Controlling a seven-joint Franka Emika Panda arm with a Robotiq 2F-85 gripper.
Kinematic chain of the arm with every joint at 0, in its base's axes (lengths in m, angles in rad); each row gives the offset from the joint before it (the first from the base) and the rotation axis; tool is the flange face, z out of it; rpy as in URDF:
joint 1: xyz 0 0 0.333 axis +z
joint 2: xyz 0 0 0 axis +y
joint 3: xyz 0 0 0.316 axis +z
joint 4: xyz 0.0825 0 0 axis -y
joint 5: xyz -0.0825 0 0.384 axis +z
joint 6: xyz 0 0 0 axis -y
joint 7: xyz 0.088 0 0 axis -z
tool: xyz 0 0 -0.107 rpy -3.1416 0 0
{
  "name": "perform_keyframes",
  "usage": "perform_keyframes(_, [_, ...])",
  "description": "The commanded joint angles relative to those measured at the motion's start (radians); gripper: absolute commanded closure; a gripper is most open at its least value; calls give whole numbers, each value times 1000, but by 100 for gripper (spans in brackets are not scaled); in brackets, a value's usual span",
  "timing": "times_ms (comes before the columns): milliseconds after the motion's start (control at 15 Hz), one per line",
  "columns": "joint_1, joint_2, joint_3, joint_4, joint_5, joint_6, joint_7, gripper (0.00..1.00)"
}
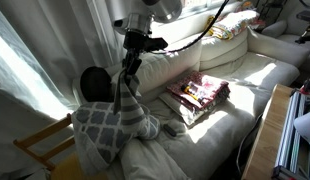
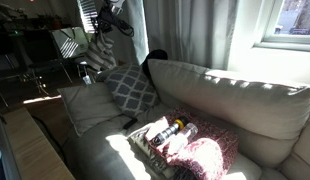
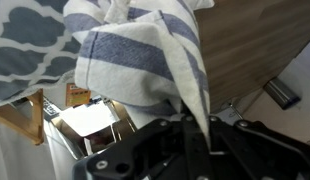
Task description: Put the grey towel on the pillow to the left
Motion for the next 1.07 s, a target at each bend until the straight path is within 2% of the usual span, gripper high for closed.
perform_keyframes(0, [96,-3,-65,36,34,-138,-99,99])
perform_keyframes(267, [161,-7,-84,-3,80,-231,-211,99])
perform_keyframes(533, [234,11,-107,-43,131,-209,-324,99])
perform_keyframes(667, [278,41,-125,-33,139,-214,-368,99])
perform_keyframes(1000, [393,128,-192,43,137,-209,-363,99])
